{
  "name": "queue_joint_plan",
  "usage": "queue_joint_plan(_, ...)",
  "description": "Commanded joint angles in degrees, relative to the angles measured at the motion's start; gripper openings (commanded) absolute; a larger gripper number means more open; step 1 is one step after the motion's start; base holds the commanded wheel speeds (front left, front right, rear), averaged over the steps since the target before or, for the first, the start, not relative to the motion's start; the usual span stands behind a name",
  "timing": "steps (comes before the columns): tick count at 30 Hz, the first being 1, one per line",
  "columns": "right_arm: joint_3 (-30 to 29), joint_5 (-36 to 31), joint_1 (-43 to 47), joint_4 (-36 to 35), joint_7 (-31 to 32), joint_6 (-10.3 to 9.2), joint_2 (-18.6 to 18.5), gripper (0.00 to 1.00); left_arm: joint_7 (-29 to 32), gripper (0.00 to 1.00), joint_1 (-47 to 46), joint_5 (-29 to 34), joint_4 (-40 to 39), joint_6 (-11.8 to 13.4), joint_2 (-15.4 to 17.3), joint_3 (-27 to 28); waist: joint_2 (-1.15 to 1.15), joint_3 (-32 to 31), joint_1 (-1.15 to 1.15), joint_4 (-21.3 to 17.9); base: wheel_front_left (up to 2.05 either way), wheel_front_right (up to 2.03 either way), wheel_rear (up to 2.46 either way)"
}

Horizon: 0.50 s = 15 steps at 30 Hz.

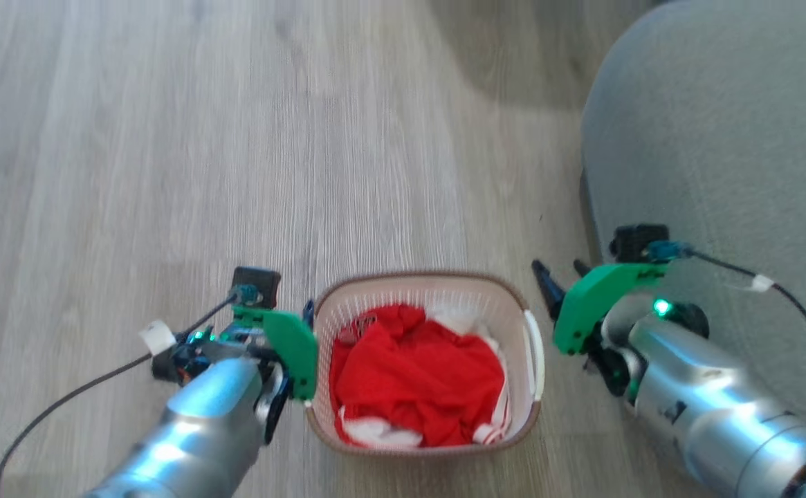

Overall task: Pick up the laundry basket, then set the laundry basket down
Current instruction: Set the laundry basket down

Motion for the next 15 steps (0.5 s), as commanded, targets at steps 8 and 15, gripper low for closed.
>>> queue_joint_plan(8, -22.7, -19.7, 5.4, -15.5, -0.8, 0.40, -3.8, 1.00, -0.9, 1.00, 5.1, 17.2, -28.2, 9.7, 8.9, 22.7, -0.01, -7.0, 0.01, -0.9, 0.00, 0.00, 0.00)
queue_joint_plan(15, -43.0, -37.5, 17.1, -33.6, -0.8, 0.40, -1.2, 1.00, -0.9, 1.00, 18.2, 35.3, -51.5, 11.9, 9.3, 40.9, -0.01, -8.2, 0.01, -0.6, 0.00, 0.00, 0.00)
